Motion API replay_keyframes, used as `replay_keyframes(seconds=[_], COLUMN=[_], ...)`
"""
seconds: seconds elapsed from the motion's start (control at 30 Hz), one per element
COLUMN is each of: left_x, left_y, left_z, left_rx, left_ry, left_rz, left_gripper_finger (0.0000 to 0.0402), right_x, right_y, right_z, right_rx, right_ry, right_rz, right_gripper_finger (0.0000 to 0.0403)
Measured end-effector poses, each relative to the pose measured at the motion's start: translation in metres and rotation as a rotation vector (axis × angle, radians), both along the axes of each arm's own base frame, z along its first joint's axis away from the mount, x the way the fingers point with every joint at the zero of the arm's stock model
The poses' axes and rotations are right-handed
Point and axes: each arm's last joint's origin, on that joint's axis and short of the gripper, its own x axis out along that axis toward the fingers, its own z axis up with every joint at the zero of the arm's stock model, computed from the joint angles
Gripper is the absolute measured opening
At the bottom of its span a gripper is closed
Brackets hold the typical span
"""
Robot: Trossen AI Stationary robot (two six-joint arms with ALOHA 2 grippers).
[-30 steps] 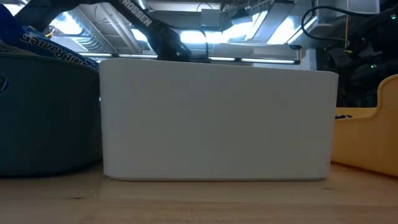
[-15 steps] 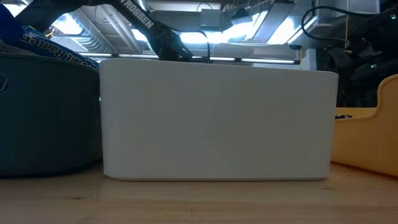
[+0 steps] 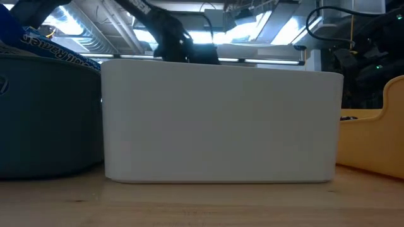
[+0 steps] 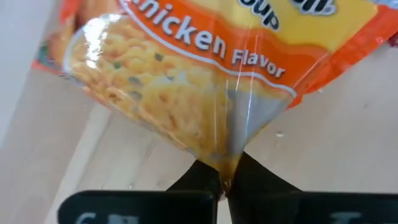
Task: Sort Maruchan noodles
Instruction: Put the orange noodle pack into the white bin
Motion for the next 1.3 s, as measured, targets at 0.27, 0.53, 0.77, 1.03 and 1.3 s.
replay_keyframes(seconds=[0.27,0.53,0.77,1.03,1.3], left_x=[-0.004,-0.014,-0.024,-0.032,-0.033], left_y=[-0.029,-0.062,-0.099,-0.145,-0.187], left_z=[0.036,0.074,0.103,0.119,0.121], left_rx=[0.002,0.018,0.032,0.092,0.169], left_ry=[-0.064,-0.144,-0.218,-0.258,-0.296], left_rz=[0.013,0.021,-0.107,-0.415,-0.730], left_gripper_finger=[0.0002,0.0001,0.0001,0.0001,0.0001], right_x=[0.001,0.002,0.002,0.002,0.002], right_y=[0.001,0.002,0.002,0.003,0.002], right_z=[-0.001,-0.003,-0.005,-0.005,-0.005], right_rx=[0.018,0.037,0.034,0.035,0.041], right_ry=[0.009,0.029,0.046,0.047,0.044], right_rz=[0.043,0.083,0.091,0.094,0.087], right_gripper_finger=[0.0195,0.0195,0.0195,0.0195,0.0195])
